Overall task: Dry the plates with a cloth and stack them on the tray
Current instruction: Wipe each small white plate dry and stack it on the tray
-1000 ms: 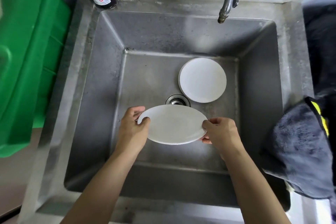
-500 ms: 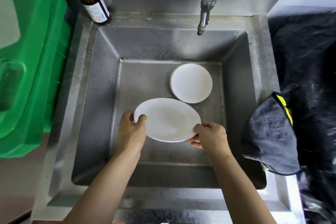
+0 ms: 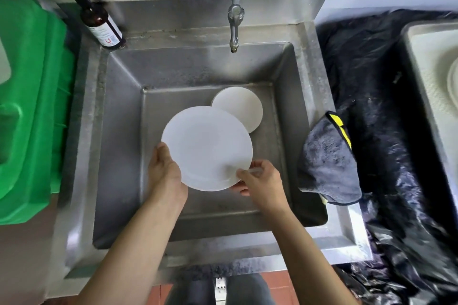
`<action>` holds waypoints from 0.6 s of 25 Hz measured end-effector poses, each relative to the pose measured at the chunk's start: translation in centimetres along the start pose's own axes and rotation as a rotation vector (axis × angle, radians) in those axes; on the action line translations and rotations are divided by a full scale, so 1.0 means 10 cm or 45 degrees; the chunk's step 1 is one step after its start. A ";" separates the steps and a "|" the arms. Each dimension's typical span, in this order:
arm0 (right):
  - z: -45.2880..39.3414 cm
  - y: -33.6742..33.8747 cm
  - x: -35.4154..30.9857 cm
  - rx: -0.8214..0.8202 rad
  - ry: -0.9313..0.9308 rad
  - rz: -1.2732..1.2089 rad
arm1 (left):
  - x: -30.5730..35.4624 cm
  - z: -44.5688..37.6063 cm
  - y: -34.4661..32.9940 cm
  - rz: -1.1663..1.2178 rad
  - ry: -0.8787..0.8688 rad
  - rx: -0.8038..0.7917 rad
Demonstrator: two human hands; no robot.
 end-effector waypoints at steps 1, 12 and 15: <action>0.00 0.07 -0.04 0.014 0.033 0.030 | 0.04 0.02 -0.06 -0.027 -0.019 -0.032; -0.23 1.45 0.11 0.823 0.299 1.269 | 0.27 0.35 -0.46 -0.290 -0.178 -0.309; -0.37 1.53 0.49 0.713 0.244 1.384 | 0.33 0.46 -0.53 -0.365 -0.235 -0.392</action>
Point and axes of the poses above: each hand's wrist, its own z-axis away from the middle knuckle, its own y-axis out of the back of the hand, x = y × z, the point moved 8 cm from there along -z, towards the middle knuckle, and after that the axes turned 7 degrees about z, right-handed, at the moved point
